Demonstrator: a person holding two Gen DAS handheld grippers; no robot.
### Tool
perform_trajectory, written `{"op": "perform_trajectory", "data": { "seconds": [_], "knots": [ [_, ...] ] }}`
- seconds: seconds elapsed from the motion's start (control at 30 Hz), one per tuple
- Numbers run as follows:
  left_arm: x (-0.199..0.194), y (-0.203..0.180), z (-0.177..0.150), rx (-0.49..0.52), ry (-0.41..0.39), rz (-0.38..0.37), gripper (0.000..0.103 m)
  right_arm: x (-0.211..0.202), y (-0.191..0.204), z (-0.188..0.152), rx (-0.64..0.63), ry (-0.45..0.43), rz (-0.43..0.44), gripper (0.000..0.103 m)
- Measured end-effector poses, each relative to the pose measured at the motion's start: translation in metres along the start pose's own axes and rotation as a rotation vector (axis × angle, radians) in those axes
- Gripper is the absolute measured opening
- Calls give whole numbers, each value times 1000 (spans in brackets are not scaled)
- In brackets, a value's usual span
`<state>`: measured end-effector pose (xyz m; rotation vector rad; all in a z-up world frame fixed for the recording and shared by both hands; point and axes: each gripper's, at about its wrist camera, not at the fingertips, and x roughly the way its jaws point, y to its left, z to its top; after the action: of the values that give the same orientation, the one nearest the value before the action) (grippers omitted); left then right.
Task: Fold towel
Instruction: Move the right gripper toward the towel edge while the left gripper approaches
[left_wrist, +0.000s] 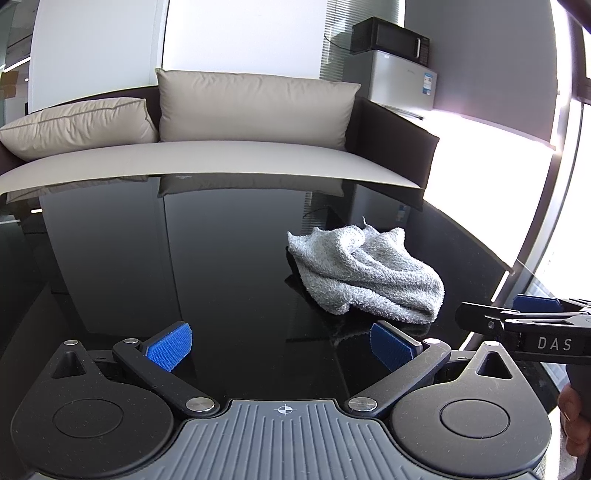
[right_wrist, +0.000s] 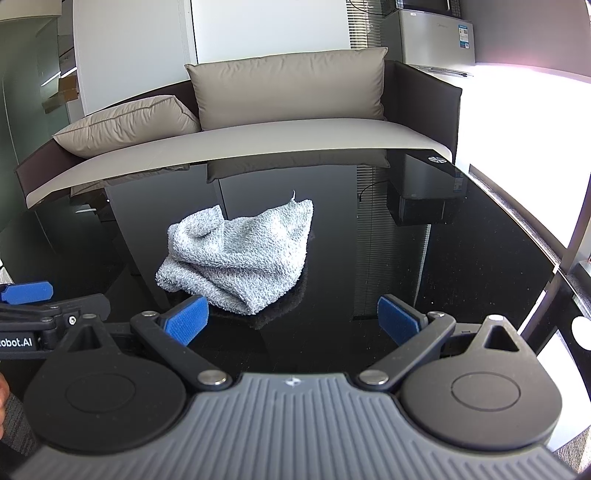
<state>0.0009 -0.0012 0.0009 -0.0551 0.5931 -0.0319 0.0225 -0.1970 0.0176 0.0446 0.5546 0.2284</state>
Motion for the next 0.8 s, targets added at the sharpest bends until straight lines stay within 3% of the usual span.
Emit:
{"op": "perform_trajectory", "data": {
  "seconds": [0.8],
  "knots": [
    [11, 5, 10, 9, 4, 8, 102, 28, -2, 22, -12, -12, 13, 100]
  ]
}}
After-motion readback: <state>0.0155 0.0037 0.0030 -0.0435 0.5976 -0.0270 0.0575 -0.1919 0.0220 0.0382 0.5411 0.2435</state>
